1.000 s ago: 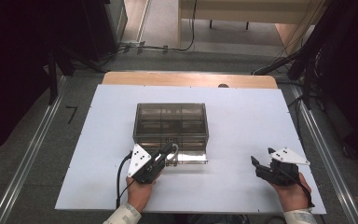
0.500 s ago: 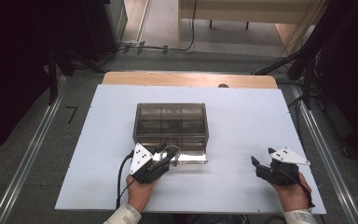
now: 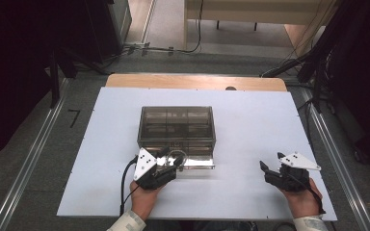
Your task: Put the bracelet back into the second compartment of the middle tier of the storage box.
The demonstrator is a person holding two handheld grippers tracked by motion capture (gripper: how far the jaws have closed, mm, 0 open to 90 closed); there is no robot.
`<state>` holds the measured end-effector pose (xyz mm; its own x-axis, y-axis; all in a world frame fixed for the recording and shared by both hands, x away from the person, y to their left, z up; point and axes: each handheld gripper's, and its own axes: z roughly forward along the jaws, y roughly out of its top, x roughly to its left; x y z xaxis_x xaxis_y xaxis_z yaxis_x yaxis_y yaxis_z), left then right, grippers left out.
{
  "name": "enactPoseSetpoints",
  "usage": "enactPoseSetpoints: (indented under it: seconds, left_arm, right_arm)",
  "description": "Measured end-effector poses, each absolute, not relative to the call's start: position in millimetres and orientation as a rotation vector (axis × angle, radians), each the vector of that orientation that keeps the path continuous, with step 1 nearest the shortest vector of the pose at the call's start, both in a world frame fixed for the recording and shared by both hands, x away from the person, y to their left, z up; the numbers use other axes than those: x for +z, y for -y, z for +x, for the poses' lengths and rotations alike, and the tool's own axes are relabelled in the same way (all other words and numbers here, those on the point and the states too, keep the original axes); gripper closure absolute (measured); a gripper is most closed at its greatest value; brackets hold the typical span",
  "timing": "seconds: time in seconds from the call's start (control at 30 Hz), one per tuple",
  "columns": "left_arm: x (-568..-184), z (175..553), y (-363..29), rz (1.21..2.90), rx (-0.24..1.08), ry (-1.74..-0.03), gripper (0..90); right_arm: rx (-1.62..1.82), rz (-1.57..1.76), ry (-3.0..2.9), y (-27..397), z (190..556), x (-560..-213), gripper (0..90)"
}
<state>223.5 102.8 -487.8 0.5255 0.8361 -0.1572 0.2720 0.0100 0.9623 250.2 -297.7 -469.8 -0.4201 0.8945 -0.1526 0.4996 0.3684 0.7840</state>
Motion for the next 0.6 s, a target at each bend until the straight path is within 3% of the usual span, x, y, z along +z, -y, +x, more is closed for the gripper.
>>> enactPoseSetpoints:
  seconds: [0.6]
  left_arm:
    - [-478, 218, -115, 1.572, 0.557, -1.021, 19.8]
  right_arm:
    - [0.89, 1.208, -2.054, 298, 250, -470, 29.3]
